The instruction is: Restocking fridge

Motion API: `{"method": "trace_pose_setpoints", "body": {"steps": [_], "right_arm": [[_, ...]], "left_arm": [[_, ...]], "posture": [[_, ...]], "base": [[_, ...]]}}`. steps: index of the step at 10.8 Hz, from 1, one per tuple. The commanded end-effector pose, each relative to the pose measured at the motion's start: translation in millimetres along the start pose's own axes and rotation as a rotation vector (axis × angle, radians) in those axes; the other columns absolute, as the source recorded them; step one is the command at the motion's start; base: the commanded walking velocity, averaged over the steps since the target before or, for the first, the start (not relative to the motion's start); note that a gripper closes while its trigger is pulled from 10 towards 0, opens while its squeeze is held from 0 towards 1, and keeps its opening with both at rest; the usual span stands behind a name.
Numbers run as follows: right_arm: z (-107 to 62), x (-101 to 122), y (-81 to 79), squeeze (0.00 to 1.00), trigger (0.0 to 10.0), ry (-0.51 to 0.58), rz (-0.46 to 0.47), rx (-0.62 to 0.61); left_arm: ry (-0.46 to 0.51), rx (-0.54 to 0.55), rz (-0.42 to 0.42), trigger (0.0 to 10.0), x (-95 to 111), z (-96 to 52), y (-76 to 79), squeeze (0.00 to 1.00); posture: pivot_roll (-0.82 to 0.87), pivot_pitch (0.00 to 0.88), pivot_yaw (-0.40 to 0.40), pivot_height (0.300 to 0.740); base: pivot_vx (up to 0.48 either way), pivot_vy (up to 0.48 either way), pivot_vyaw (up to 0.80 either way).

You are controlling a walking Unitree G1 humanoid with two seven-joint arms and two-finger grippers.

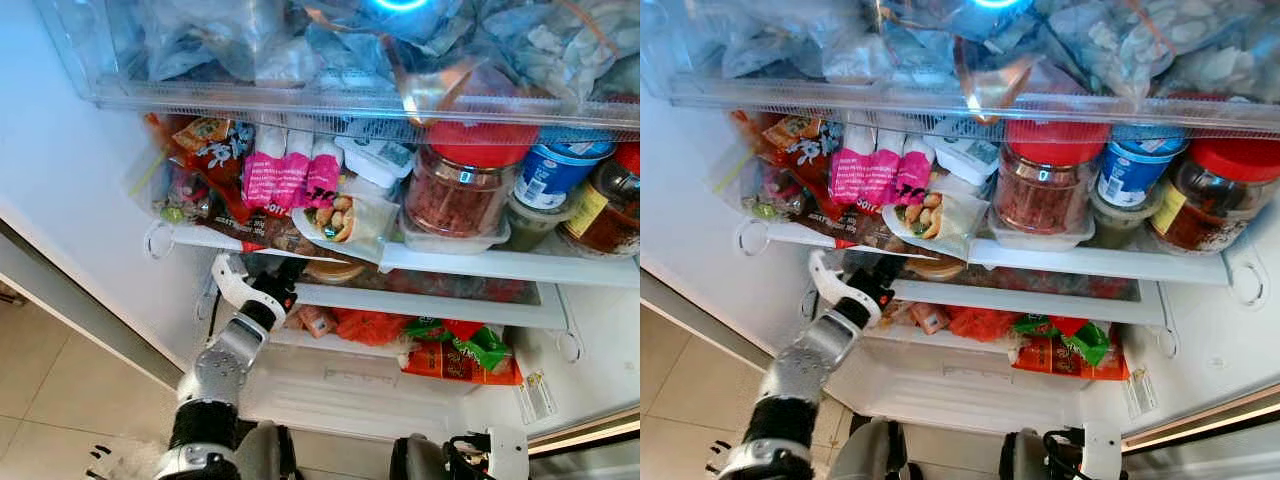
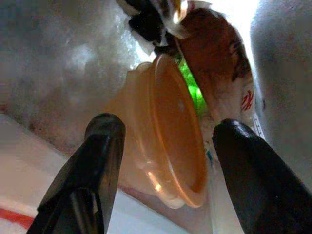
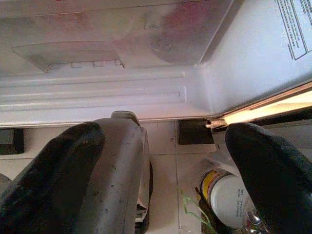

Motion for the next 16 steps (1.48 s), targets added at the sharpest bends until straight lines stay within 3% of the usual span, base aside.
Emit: {"method": "trace_pose_setpoints", "body": {"steps": [1,6,9,12,13,15,16], "right_arm": [[-13.3,-42.2,1.2,0.0,10.0,-0.165,-0.012,-0.007],[-13.8,-44.0,0.5,0.0,10.0,-0.174,-0.017,-0.005],[-12.4,-40.5,1.4,0.0,10.0,-0.164,-0.018,-0.007],[-12.8,-41.0,2.7,0.0,10.0,-0.168,-0.021,-0.01],[-12.8,-41.5,2.0,0.0,10.0,-0.17,-0.021,-0.008],[-12.6,-41.7,0.5,0.0,10.0,-0.172,-0.021,-0.004],[-12.4,-41.6,0.1,0.0,10.0,-0.172,-0.022,-0.002]], "left_arm": [[-0.011,0.009,-0.011,10.0,-2.5,1.2,-3.7,0.0],[-0.122,-0.051,0.064,10.0,-9.7,-14.0,-4.4,0.0],[-0.135,-0.107,0.044,10.0,-15.1,2.4,6.1,0.0],[-0.144,-0.11,0.037,10.0,-18.5,7.9,4.6,0.0],[-0.155,-0.108,0.083,10.0,-18.7,1.9,2.1,0.0],[-0.183,-0.126,0.377,10.0,-15.9,-16.0,5.7,0.0],[-0.177,-0.136,0.42,10.0,-13.5,-20.4,9.3,0.0]], "posture": [[-0.04,0.179,0.043,0.635],[-0.03,0.178,0.046,0.635],[-0.05,0.168,0.044,0.635],[-0.04,0.167,0.04,0.635],[-0.04,0.166,0.041,0.635],[-0.02,0.17,0.042,0.635],[-0.02,0.17,0.042,0.635]], "base": [[0.0,0.0,0.0],[0.0,0.0,0.0],[0.0,0.0,0.0],[0.0,0.0,0.0],[0.0,0.0,0.0],[0.0,0.0,0.0],[0.0,0.0,0.0]]}}
Point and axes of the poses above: a point about 5 cm out from each wrist's last joint towards the gripper, its own z axis pointing out of the wrist towards the gripper, its own x axis along the axis of the wrist's last joint, y = z × x, the point moved 2 cm from there along z, pointing out of the wrist towards the gripper, and after that the axes turned 3 degrees about z, right-handed, at the moved point
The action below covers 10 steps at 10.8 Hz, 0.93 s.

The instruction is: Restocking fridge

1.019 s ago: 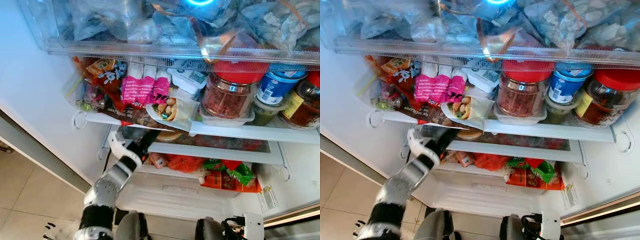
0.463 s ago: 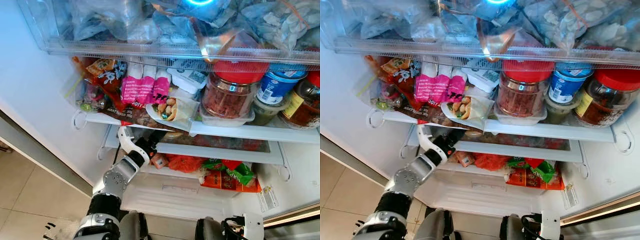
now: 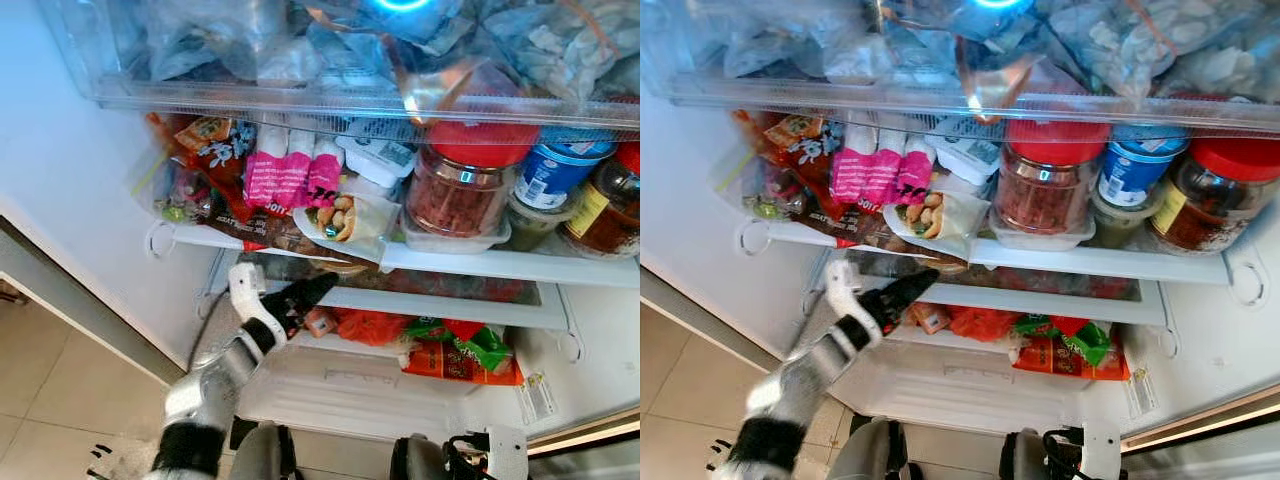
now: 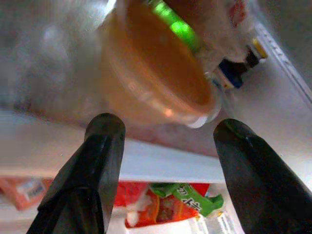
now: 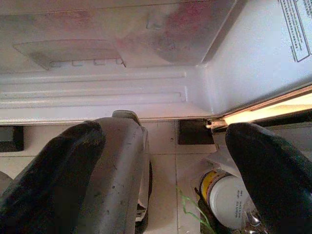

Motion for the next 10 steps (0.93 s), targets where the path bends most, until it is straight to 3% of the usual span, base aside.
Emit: {"method": "trace_pose_setpoints", "body": {"steps": [1,2,4,5,7,8,9,10], "right_arm": [[-12.6,-42.1,-0.3,0.0,10.0,-0.167,-0.01,-0.002],[-13.6,-43.1,2.1,0.0,10.0,-0.172,-0.01,-0.003],[-17.4,-46.7,12.0,0.0,10.0,-0.186,-0.006,-0.015],[-18.7,-48.2,14.6,0.0,10.0,-0.191,-0.004,-0.02],[-21.5,-53.2,17.5,0.0,10.0,-0.209,-0.003,-0.027],[-22.2,-55.6,16.6,0.0,10.0,-0.218,0.0,-0.029],[-21.7,-56.2,14.0,0.0,10.0,-0.223,0.002,-0.027],[-21.1,-56.2,12.3,0.0,10.0,-0.224,0.002,-0.026]], "left_arm": [[-0.012,-0.012,0.073,10.0,2.8,-4.6,6.8,0.0],[-0.031,-0.045,0.145,10.0,1.1,-9.3,16.4,0.0],[-0.088,-0.068,0.405,10.0,-7.7,-17.2,36.1,0.0],[-0.119,-0.058,0.504,10.0,-12.0,-23.7,37.5,0.0],[-0.085,0.115,0.671,10.0,-6.5,-49.2,17.5,0.0],[-0.076,0.239,0.778,10.0,-5.2,-66.4,0.4,0.0],[-0.063,0.327,0.791,10.0,-8.2,-76.4,-14.5,0.0],[-0.03,0.403,0.751,10.0,-6.8,-79.2,-24.8,0.0]], "posture": [[-0.01,0.171,0.044,0.635],[-0.01,0.171,0.045,0.635],[-0.01,0.173,0.05,0.635],[0.0,0.174,0.052,0.635],[-0.01,0.176,0.052,0.635],[0.0,0.173,0.058,0.635],[0.0,0.172,0.058,0.635],[0.0,0.17,0.054,0.635]], "base": [[0.0,0.0,0.0],[0.0,0.0,0.0],[0.0,0.0,0.0],[0.0,0.0,0.0],[0.0,0.0,0.0],[0.0,0.0,0.0],[0.0,0.0,0.0],[0.0,0.0,0.0]]}}
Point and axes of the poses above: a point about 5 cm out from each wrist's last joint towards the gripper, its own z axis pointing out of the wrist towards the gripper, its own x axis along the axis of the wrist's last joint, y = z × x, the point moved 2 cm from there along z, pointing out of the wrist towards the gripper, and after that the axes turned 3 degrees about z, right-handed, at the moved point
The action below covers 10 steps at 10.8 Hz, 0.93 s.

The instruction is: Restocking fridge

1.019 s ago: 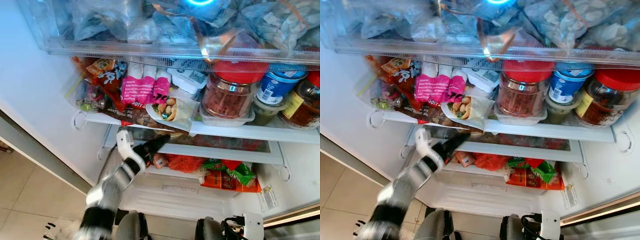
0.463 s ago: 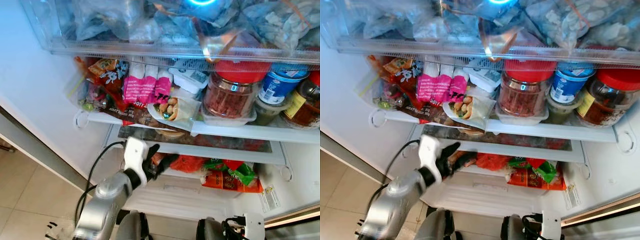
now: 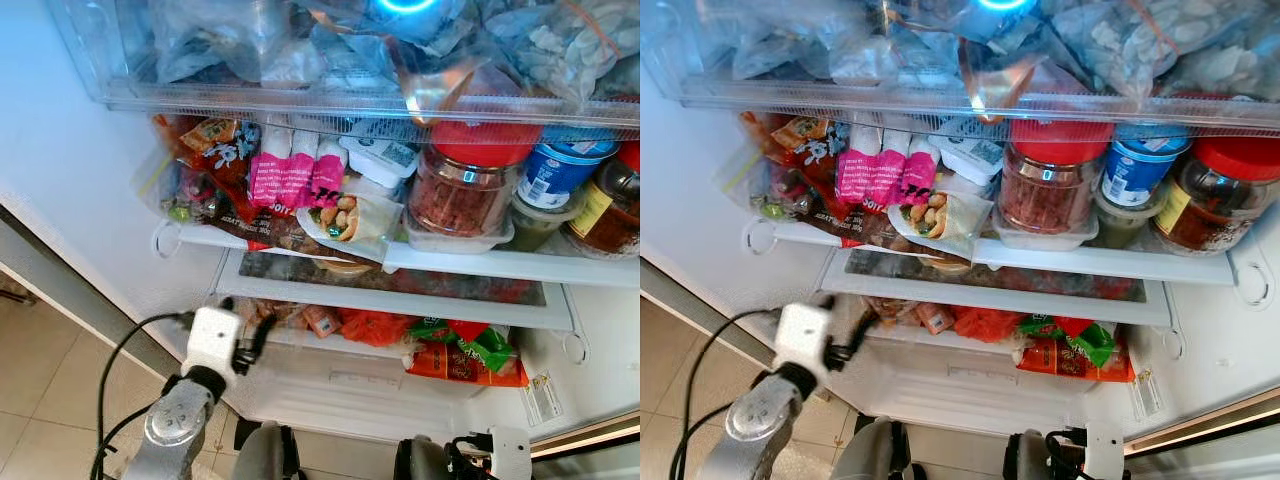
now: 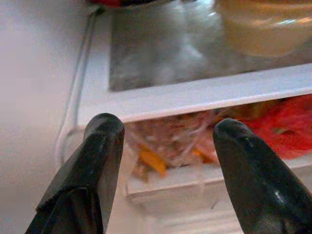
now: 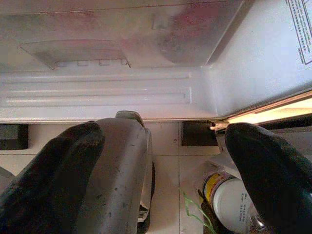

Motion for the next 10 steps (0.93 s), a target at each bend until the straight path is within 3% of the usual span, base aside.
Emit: {"method": "trace_pose_setpoints", "body": {"steps": [1,4,10], "right_arm": [[-19.1,-56.0,5.0,0.0,10.0,-0.22,0.009,-0.031],[-21.3,-60.5,4.1,0.0,10.0,-0.227,0.012,-0.033],[-22.9,-63.6,3.9,0.0,10.0,-0.233,0.013,-0.029]], "left_arm": [[-0.001,0.03,0.012,10.0,-3.4,2.9,-3.8,0.0],[0.016,0.014,0.023,10.0,-6.9,5.7,2.5,0.0],[0.003,0.029,-0.013,10.0,-14.0,6.6,0.3,0.0]], "posture": [[0.0,0.169,0.054,0.635],[0.0,0.171,0.058,0.635],[0.0,0.152,0.065,0.635]], "base": [[0.0,0.0,0.0],[-0.29,0.0,0.0],[-0.312,0.0,0.0]]}}
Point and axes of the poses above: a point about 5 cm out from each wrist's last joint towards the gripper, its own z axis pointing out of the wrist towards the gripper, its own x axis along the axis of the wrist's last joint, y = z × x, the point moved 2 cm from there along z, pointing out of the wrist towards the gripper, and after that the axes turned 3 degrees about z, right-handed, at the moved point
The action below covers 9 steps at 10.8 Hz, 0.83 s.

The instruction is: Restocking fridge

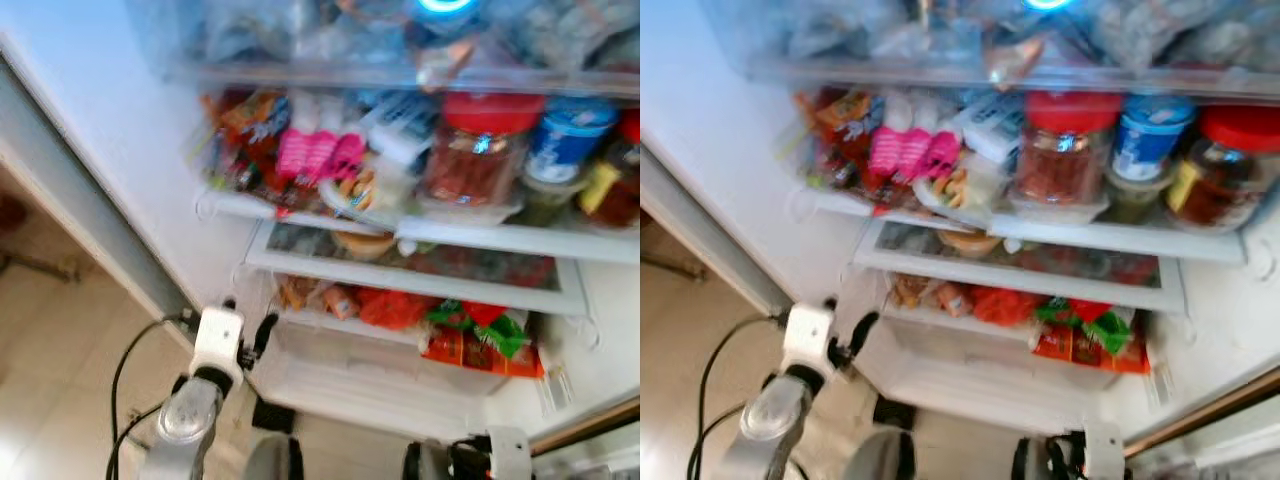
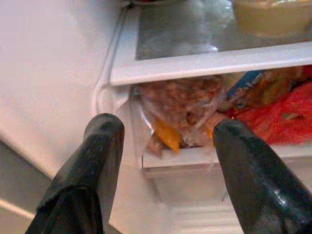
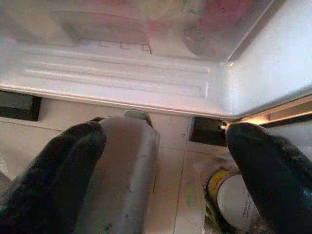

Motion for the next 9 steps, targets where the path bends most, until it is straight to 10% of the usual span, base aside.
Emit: {"method": "trace_pose_setpoints", "body": {"steps": [1,9], "right_arm": [[-21.9,-61.8,3.4,0.0,10.0,-0.224,0.04,-0.031],[-23.4,-60.4,11.5,0.0,10.0,-0.221,0.044,-0.031]], "left_arm": [[-0.023,0.015,-0.009,10.0,-7.0,-3.9,-4.5,0.0],[-0.067,0.057,-0.023,10.0,-24.4,-8.2,-10.7,0.0]], "posture": [[0.0,0.144,0.065,0.635],[-0.01,0.165,0.057,0.635]], "base": [[-0.311,0.0,0.0],[-0.3,0.0,0.0]]}}
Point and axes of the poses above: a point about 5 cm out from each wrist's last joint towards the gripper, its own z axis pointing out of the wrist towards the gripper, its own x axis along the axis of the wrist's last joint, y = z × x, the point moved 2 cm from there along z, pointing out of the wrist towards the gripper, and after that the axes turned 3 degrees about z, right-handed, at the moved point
